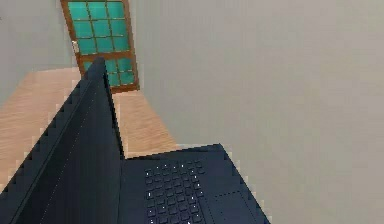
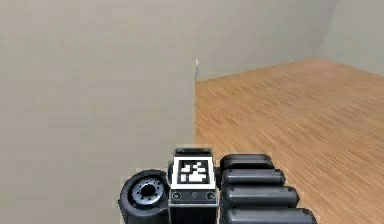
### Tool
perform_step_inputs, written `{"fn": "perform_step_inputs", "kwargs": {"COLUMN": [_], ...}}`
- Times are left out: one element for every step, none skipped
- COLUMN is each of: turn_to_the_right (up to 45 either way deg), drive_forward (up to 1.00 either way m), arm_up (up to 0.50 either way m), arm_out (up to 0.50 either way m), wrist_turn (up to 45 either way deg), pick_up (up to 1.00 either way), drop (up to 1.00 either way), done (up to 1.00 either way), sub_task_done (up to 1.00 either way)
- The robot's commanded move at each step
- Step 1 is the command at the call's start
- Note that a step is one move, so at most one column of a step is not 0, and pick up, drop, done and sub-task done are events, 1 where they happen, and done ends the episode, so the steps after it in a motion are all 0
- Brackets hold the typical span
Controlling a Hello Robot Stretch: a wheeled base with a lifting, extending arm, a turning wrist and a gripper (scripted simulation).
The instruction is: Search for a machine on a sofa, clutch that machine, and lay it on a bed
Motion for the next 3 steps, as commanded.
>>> {"fn": "perform_step_inputs", "kwargs": {"turn_to_the_right": [0.0, -24.0, 0.0], "drive_forward": [0.05, 0.0, 1.0], "arm_up": [0.0, 0.0, 0.0], "arm_out": [0.0, 0.0, 0.0], "wrist_turn": [0.0, 0.0, 0.0], "pick_up": [0.0, 0.0, 0.0], "drop": [0.0, 0.0, 0.0], "done": [0.0, 0.0, 0.0], "sub_task_done": [0.0, 0.0, 0.0]}}
